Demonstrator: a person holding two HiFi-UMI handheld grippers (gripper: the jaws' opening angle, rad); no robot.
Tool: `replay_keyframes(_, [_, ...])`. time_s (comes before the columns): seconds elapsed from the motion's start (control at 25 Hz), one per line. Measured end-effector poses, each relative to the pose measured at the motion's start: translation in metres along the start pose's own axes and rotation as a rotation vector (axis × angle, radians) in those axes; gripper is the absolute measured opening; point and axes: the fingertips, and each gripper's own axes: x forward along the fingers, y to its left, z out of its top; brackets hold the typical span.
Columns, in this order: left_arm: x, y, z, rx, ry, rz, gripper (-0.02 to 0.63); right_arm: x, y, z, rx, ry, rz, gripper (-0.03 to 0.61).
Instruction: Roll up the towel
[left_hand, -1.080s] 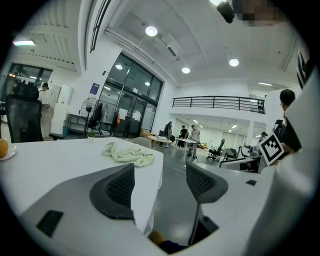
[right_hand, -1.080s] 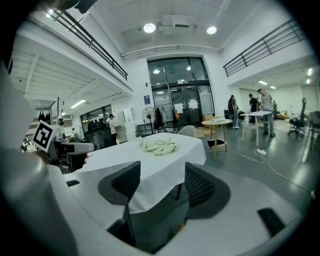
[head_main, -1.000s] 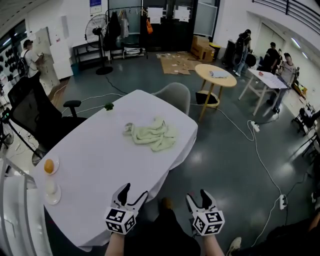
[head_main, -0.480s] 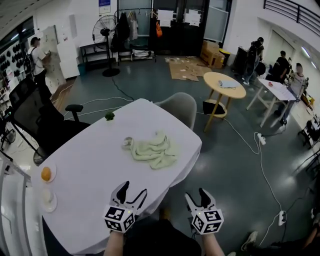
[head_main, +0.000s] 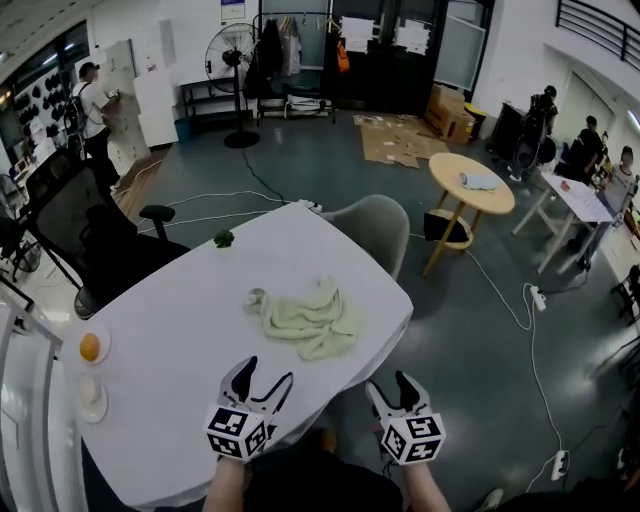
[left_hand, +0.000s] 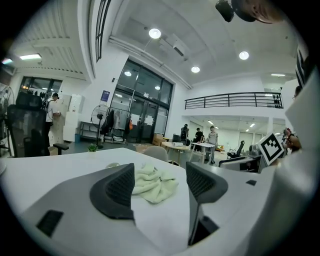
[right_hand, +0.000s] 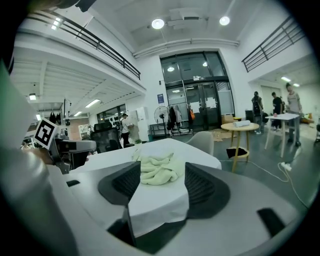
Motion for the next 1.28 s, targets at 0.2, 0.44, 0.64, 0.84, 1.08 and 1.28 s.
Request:
replay_keyframes(0.2, [0.021,0.008,0.001,0.004,0.004,0.041,0.341,0.025,-0.013,0.006,-0.01,0.01,0.043,0.275])
replay_keyframes(0.44, [0.041,0.029,-0.006,-0.009,0.039,0.098,0.341,0.056,-0.023,0.009,-0.026,0.04,0.093,0.27])
replay_keyframes(0.64, [0.063,0.054,-0.021,-0.056,0.087,0.167,0.341,0.09,-0.029,0.0,-0.116,0.092,0.147,0.258])
replay_keyframes(0.84, [0.085,0.08,-0.041,-0.1,0.154,0.219,0.341,0.127,-0.023,-0.017,-0.252,0.166,0.213,0.259])
replay_keyframes(1.08, [0.115,0.108,-0.055,-0.113,0.231,0.266,0.324,0.164,-0.009,-0.024,-0.404,0.206,0.277,0.245])
replay_keyframes(1.28, [0.138,0.132,-0.058,-0.109,0.271,0.285,0.314,0.185,0.003,-0.03,-0.486,0.228,0.319,0.215])
